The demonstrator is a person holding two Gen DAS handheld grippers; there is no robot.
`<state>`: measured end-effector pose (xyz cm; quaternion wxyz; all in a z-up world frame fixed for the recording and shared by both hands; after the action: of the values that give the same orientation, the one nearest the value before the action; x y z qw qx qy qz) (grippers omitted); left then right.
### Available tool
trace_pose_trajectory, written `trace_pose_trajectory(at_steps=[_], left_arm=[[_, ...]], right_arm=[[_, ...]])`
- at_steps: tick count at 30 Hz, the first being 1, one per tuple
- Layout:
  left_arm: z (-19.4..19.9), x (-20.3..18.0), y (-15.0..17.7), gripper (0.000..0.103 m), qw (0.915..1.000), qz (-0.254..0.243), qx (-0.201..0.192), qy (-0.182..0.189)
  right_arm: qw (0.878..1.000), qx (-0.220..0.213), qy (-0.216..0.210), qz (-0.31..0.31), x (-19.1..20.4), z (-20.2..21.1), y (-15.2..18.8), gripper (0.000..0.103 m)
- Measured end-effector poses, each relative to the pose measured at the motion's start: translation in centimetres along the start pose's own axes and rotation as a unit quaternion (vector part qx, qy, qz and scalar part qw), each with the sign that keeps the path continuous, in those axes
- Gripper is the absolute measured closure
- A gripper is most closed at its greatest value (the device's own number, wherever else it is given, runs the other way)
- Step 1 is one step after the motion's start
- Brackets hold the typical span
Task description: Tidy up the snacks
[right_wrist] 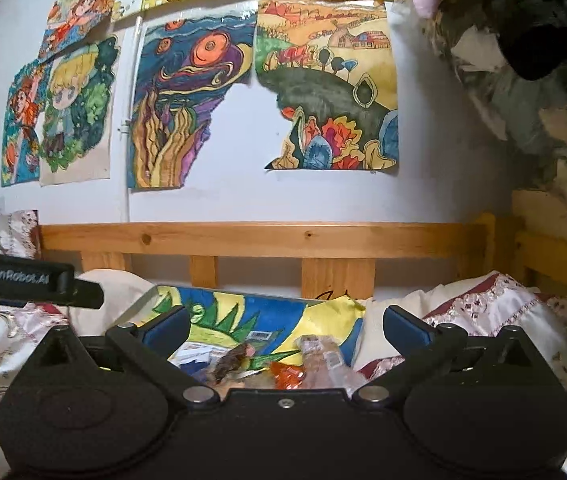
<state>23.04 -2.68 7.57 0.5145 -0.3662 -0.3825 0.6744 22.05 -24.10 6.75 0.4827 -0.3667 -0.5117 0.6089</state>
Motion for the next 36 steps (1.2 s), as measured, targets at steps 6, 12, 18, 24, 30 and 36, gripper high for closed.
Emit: trace_pose_trajectory(at_steps=[6,12,18,24,30,36], left_arm=[[3.3,2.4,1.7,0.001,0.9997,0.011,-0.01,-0.02],[6.4,4.5,3.5,0.001,0.9987,0.024,-0.021,-0.039],[8.5,5.9,5.4,0.001,0.9983,0.024,-0.012,-0.053],[10.5,6.7,7.0,0.001,0.9985,0.002,-0.015,-0.052],[11.2,7.1,8.6,0.001,0.9992,-0.016,0.001,-0.037],[11.3,7.3,9.6,0.001,0.9988,-0.029,0.016,-0.036]], right_arm=[[1.0,0.008,-0.009,0.006,1.4,3.3,1.0,0.001],[1.0,0.023,-0.016,0.003,2.1,6.4,2.4,0.001],[0.999,0.036,-0.02,0.011,2.9,8.3,3.4,0.001],[0.999,0.045,-0.024,0.012,3.5,9.8,4.0,0.001],[0.997,0.066,-0.028,0.02,4.4,10.9,5.1,0.001],[0.995,0.088,-0.036,0.03,5.2,11.5,6.4,0.001]])
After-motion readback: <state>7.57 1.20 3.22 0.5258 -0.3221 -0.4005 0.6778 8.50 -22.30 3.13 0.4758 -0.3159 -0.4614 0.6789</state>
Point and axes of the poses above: each gripper's, at about its wrist camera, not at the fingertips, and z roughly against the way its jaws point, x to its left, y to its underside, the point moved 3 cm from there along -z, roughly the way its jaws point, and after that the axes turned 4 degrees about -y, right-handed, at the moved point
